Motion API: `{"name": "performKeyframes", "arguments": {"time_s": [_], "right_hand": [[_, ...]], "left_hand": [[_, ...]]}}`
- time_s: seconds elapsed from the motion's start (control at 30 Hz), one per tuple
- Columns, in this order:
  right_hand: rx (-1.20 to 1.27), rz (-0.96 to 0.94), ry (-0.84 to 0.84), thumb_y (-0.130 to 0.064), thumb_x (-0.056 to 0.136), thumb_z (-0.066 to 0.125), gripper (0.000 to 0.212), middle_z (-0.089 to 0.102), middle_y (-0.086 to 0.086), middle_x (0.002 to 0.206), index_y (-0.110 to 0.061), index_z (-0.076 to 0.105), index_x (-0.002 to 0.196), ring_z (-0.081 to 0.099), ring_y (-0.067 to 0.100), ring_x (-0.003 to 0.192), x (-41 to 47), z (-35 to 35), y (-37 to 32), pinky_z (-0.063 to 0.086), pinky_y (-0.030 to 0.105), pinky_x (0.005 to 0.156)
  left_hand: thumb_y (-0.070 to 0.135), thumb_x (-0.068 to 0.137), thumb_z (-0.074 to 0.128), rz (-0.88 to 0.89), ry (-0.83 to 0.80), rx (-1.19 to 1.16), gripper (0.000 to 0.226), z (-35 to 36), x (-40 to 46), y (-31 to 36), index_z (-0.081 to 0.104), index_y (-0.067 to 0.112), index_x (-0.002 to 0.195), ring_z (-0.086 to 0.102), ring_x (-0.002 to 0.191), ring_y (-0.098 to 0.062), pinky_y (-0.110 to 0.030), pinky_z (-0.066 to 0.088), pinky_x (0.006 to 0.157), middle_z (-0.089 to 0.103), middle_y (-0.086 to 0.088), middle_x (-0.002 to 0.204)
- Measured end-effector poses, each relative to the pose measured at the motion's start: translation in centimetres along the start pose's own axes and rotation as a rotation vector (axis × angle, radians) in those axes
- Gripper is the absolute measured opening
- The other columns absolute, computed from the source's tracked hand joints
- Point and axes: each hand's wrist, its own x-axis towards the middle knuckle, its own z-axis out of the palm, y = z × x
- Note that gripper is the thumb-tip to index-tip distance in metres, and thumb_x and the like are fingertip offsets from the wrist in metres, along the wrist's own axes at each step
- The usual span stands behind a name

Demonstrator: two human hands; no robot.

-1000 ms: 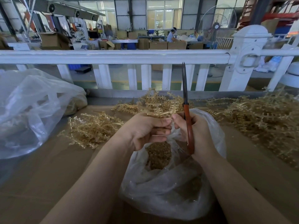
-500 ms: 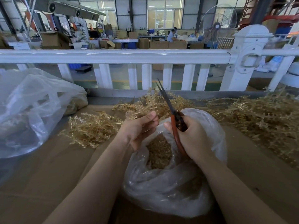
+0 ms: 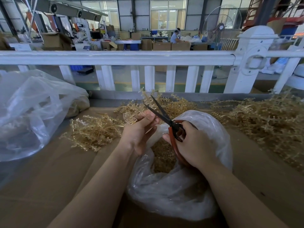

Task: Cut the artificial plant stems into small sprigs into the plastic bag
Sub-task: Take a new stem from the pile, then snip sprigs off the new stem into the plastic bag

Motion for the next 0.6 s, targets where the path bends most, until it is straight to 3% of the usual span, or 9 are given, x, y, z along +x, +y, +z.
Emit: {"name": "performKeyframes", "arguments": {"time_s": [0.27, 0.4, 0.6], "right_hand": [[-0.025, 0.002, 0.017, -0.094, 0.065, 0.034, 0.082, 0.057, -0.025, 0.095, -0.034, 0.058, 0.116, 0.055, -0.001, 0.088, -0.03, 0.12, -0.06, 0.040, 0.012, 0.070], [-0.043, -0.001, 0.046, -0.095, 0.064, 0.033, 0.086, 0.066, -0.018, 0.101, -0.031, 0.061, 0.113, 0.062, 0.004, 0.093, 0.02, 0.37, -0.05, 0.048, 0.019, 0.077], [-0.076, -0.027, 0.104, -0.096, 0.066, 0.033, 0.083, 0.068, -0.016, 0.093, -0.029, 0.064, 0.105, 0.058, 0.002, 0.082, 0.01, 0.43, 0.02, 0.041, 0.013, 0.067]], "left_hand": [[0.014, 0.074, 0.072, 0.003, -0.035, -0.009, 0.008, -0.04, -0.20, -0.31, 0.070, 0.016, 0.082, 0.072, 0.078, -0.008, -0.023, 0.052, 0.075, 0.076, 0.000, 0.085], [0.015, 0.068, 0.074, 0.002, -0.044, -0.022, 0.017, -0.12, -0.07, -0.31, 0.070, 0.016, 0.085, 0.072, 0.080, -0.008, -0.024, 0.050, 0.075, 0.076, 0.000, 0.089], [0.019, 0.067, 0.072, -0.022, -0.103, 0.000, 0.020, -0.12, -0.13, -0.37, 0.070, 0.018, 0.088, 0.072, 0.080, -0.005, -0.027, 0.045, 0.079, 0.076, 0.003, 0.091]]}}
